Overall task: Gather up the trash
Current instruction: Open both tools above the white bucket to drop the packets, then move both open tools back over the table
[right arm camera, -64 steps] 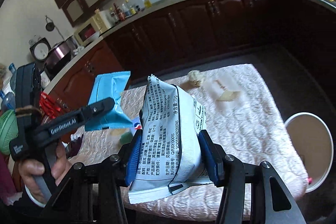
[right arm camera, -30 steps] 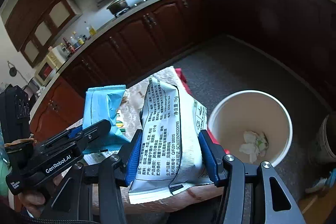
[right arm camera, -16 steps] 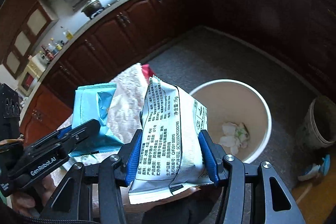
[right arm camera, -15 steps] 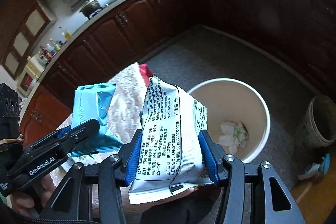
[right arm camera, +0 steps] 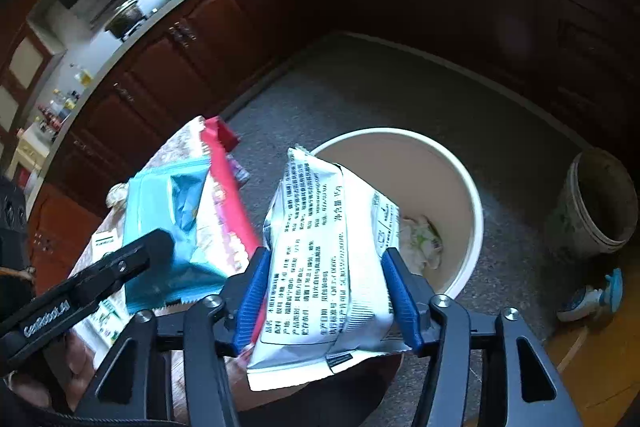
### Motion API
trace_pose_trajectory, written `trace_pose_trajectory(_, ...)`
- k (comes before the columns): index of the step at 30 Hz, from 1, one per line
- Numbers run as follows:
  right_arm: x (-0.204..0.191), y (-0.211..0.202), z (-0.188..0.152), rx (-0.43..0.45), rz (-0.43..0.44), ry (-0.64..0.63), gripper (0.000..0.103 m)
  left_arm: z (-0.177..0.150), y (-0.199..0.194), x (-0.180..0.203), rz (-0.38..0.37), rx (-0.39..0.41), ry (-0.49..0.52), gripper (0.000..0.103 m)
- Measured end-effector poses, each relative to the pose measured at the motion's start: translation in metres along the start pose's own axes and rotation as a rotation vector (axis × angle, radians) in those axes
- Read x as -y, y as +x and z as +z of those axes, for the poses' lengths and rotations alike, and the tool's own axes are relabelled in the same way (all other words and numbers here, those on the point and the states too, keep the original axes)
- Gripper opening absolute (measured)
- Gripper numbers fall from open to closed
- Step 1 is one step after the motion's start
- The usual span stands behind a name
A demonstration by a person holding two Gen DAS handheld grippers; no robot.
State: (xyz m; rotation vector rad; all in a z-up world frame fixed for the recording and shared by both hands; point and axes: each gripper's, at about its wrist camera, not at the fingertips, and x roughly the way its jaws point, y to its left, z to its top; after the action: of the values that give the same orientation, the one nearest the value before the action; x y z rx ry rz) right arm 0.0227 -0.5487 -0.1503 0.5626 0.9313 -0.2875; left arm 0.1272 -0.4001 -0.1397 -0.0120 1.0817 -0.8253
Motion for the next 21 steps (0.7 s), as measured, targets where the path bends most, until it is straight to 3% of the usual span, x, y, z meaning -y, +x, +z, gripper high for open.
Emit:
trace_pose_trajectory(2, 0.003, 0.002, 0.001, 0.001, -0.025, 0.003, 0.06, -0.002, 0.0, 0.003, 0.002, 0.005, 0.011, 0.058)
trace_pose_trajectory(5, 0.01, 0.003, 0.0, -0.006, -0.023, 0.031, 0.066, -0.004, 0.0, 0.004, 0.011, 0.004, 0.025, 0.058)
trace_pose_trajectory(21, -0.016, -0.004, -0.015, -0.017, -0.001, -0.028, 0.066, -0.019, -0.043, -0.013, 0.106, 0.083, 0.031, 0.058)
